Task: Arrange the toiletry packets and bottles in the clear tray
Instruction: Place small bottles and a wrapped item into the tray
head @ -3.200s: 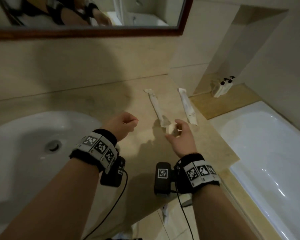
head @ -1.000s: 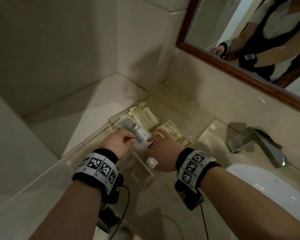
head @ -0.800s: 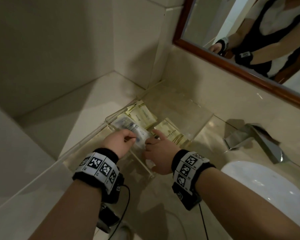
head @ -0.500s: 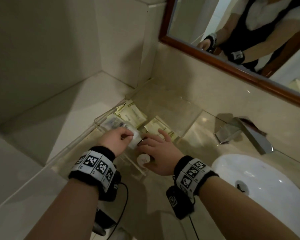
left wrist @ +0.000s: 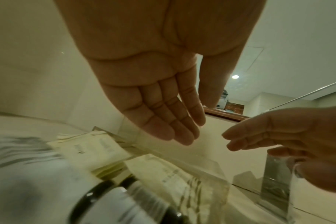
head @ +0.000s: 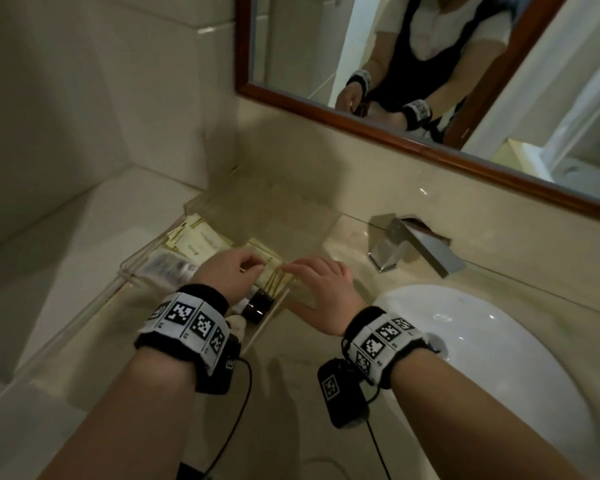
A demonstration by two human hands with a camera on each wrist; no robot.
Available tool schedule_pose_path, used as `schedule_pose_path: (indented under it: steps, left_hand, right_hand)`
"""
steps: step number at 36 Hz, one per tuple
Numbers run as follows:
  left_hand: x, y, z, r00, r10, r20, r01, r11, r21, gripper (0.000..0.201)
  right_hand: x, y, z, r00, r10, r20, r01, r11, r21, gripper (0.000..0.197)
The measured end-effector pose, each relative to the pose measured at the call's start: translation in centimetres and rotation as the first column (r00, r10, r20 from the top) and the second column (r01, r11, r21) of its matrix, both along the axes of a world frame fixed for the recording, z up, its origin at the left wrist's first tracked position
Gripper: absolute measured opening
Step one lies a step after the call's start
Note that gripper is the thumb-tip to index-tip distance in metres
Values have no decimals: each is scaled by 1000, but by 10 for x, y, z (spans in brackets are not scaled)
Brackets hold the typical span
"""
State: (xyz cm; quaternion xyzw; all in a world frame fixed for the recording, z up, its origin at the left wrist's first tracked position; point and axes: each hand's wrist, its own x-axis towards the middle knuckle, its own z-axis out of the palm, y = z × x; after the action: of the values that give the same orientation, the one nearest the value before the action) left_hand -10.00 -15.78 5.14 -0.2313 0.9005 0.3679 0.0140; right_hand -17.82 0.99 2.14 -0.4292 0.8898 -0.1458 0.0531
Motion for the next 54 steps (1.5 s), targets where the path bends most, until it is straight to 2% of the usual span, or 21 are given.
schedule_pose_path:
  steps: [7, 17, 22, 27, 33, 36, 40, 44, 46, 51, 54]
  left_hand:
    - [-21, 38, 17, 996, -84, -17, 84, 996, -5, 25]
    - [-53, 127, 40, 965, -253, -71, 253, 967, -9, 25]
    - [-65, 178, 48, 928, -364, -78, 360, 931, -56, 24]
    - [-74, 230, 57, 891, -448, -75, 442, 893, -81, 25]
    - [-79, 308, 64, 824, -561, -80, 550, 826, -128, 25]
    - [-82, 345, 61, 794, -603, -77, 590, 796, -137, 23]
    - [-84, 393, 59, 753, -655, -64, 642, 753, -144, 23]
    - [-89, 432, 63, 707, -707, -12, 696, 700, -161, 24]
    - [-92, 452, 64, 690, -724, 8, 714, 678, -173, 26]
    - [-102, 495, 68, 657, -751, 67, 745, 633, -210, 28]
    - [-111, 517, 67, 637, -765, 97, 764, 610, -211, 27]
  right_hand:
    - [-11, 40, 15, 997, -45, -67, 43, 999, -29, 59]
    - [-20, 133, 47, 981, -183, -70, 179, 982, -65, 54]
    - [-20, 188, 56, 959, -275, -66, 270, 960, -77, 54]
    - [-17, 241, 62, 937, -347, -33, 346, 937, -48, 64]
    - [-11, 326, 58, 889, -457, -27, 457, 889, -30, 55]
    - [-6, 370, 55, 846, -533, -1, 533, 846, -13, 60]
    - [4, 429, 53, 757, -652, 32, 652, 758, 17, 63]
    - [1, 490, 37, 613, -788, 50, 785, 615, 76, 56]
    - [-2, 519, 28, 514, -855, 76, 845, 519, 127, 60]
    - [-14, 584, 10, 202, -962, 184, 944, 241, 223, 66]
    - [-25, 613, 0, 114, -975, 192, 951, 163, 263, 62]
